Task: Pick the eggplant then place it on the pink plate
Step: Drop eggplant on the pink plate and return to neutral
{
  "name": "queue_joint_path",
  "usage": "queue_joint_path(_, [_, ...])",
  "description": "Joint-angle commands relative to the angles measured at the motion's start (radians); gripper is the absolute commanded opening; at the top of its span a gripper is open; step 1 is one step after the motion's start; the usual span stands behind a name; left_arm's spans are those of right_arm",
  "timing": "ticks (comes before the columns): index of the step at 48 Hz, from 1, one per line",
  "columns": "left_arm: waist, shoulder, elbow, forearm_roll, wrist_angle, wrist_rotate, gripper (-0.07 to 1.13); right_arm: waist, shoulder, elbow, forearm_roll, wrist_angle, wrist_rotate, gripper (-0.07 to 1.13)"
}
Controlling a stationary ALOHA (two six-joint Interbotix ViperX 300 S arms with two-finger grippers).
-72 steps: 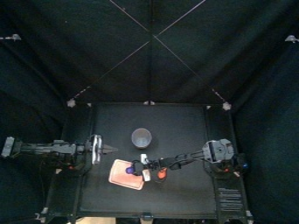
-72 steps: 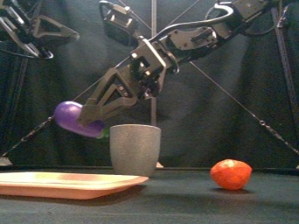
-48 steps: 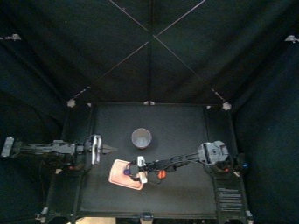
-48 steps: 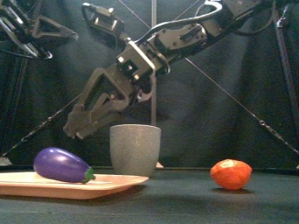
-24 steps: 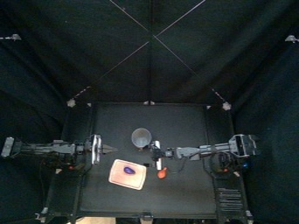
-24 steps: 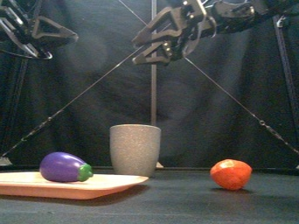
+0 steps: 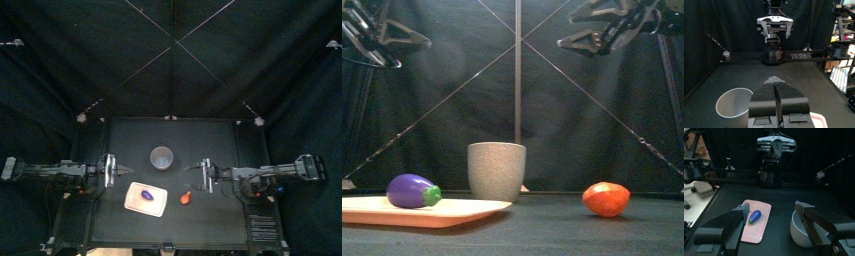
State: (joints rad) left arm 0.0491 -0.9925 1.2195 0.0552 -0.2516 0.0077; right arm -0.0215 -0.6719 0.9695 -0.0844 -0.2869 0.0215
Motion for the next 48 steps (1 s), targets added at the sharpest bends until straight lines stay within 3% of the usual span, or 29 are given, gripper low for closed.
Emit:
queue_joint_path(1, [0.005,0.003,-0.012,0.0,-0.005,0.0,-0.02,-0.031,-0.121,0.063,0.008,-0.008,0.002,1.04])
queue_joint_path(16, [0.006,0.003,-0.011,0.0,-0.005,0.0,-0.02,-0.083,-0.342,0.202,0.054,-0.002,0.003,1.04])
queue_joint_path(48, [0.008,0.003,-0.006,0.0,-0.005,-0.002,-0.02,-0.092,-0.339,0.21,0.057,0.041,0.003,1.04])
